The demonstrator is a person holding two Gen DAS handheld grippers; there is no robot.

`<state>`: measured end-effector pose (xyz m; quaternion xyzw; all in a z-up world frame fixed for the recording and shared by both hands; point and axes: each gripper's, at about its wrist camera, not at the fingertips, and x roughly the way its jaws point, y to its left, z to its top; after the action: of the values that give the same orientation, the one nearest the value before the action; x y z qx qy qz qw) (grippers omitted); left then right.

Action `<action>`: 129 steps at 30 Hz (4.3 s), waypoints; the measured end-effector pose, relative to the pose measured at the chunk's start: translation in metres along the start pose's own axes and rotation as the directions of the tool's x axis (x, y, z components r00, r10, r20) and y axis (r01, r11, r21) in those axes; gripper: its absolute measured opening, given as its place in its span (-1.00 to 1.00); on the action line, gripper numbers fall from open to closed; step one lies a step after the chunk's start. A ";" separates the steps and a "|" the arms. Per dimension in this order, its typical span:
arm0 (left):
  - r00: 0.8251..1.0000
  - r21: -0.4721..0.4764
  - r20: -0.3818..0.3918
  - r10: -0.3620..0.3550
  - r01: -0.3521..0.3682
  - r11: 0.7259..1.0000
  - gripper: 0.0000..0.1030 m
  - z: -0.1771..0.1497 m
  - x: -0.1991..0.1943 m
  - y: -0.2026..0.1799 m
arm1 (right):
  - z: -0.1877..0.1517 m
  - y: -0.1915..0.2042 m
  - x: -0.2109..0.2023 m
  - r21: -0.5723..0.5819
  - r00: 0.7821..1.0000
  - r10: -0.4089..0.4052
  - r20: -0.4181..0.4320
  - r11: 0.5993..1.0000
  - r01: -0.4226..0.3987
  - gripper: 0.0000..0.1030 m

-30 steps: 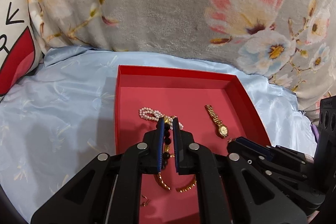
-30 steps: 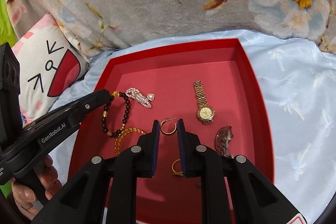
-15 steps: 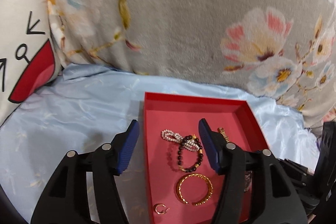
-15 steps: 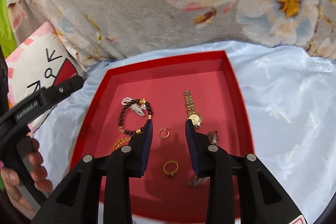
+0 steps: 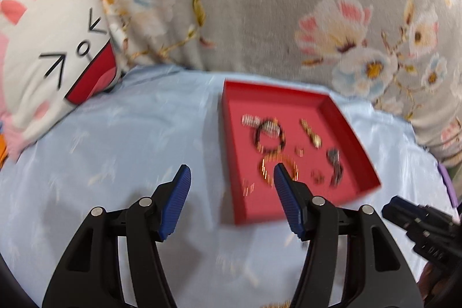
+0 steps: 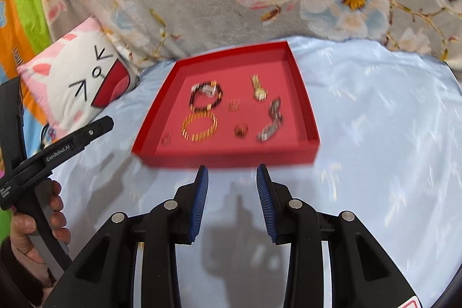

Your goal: Organize jewelry

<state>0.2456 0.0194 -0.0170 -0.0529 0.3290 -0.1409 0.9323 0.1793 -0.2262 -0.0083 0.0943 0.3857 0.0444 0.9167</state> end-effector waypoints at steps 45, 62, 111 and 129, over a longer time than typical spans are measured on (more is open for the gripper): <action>0.976 0.169 -0.216 0.014 0.024 0.985 -0.58 -0.120 -0.010 -0.051 | -0.077 0.006 -0.024 0.013 0.993 0.000 -0.116 1.000 0.001 -0.33; 0.973 0.101 -0.231 -0.028 0.053 0.993 -0.94 -0.114 -0.017 -0.034 | -0.054 0.024 0.012 -0.041 0.990 0.038 -0.134 0.998 -0.044 -0.33; 0.971 0.147 -0.232 -0.059 0.095 0.985 -0.95 -0.115 -0.020 -0.052 | -0.068 -0.009 -0.006 0.051 0.990 -0.016 -0.139 0.998 0.023 -0.56; 0.964 0.130 -0.255 -0.070 0.106 0.986 -0.73 -0.123 -0.030 -0.049 | -0.076 -0.011 -0.031 0.054 0.993 -0.017 -0.120 0.998 0.024 -0.56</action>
<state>0.1349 -0.0189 -0.0850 0.0171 0.4301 -0.2108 0.8777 0.1034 -0.2310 -0.0404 0.1130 0.4419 0.0296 0.8894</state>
